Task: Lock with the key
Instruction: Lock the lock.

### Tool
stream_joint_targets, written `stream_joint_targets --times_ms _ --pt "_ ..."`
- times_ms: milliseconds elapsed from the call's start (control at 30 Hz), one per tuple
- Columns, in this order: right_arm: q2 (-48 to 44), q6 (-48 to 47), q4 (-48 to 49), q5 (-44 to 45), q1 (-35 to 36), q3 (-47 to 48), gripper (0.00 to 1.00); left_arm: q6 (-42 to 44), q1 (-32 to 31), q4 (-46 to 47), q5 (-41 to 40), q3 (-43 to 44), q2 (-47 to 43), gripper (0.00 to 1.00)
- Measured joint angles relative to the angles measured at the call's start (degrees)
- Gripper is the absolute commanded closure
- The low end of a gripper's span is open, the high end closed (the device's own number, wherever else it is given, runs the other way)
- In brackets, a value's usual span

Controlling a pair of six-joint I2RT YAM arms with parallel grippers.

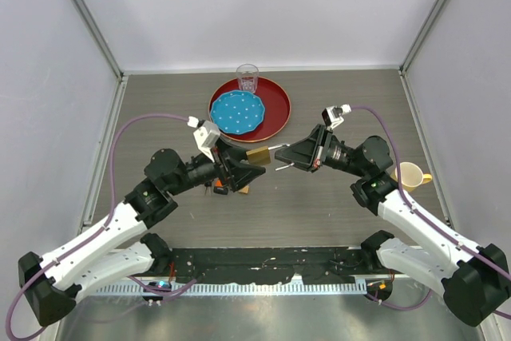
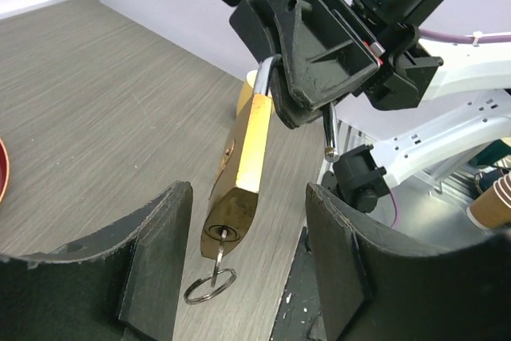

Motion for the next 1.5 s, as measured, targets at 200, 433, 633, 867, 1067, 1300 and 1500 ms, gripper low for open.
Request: stream_joint_targets --times_ms 200,433,633,867,1067,1300,1500 --pt "0.35 0.59 1.22 0.02 0.00 0.00 0.98 0.63 0.00 -0.20 2.36 0.96 1.16 0.46" --pt "0.35 1.18 1.77 -0.15 -0.02 0.00 0.98 1.60 0.09 -0.31 3.91 1.68 1.99 0.66" --pt "0.35 1.44 2.19 -0.57 0.00 0.00 0.98 1.86 0.13 -0.28 4.13 1.73 2.03 0.65" --pt "0.35 1.53 2.19 -0.66 0.00 0.00 0.98 1.77 0.13 0.04 5.18 1.73 1.86 0.55" --pt "0.35 1.57 2.78 -0.87 0.00 0.00 0.98 1.84 0.13 0.66 5.53 1.73 1.55 0.59" --pt "0.35 1.62 3.93 -1.95 0.00 0.00 0.98 1.84 0.13 1.25 6.10 1.73 1.62 0.75" --pt "0.33 1.64 4.46 -2.56 -0.15 -0.09 0.98 1.79 0.22 2.05 6.67 1.73 2.21 0.99"
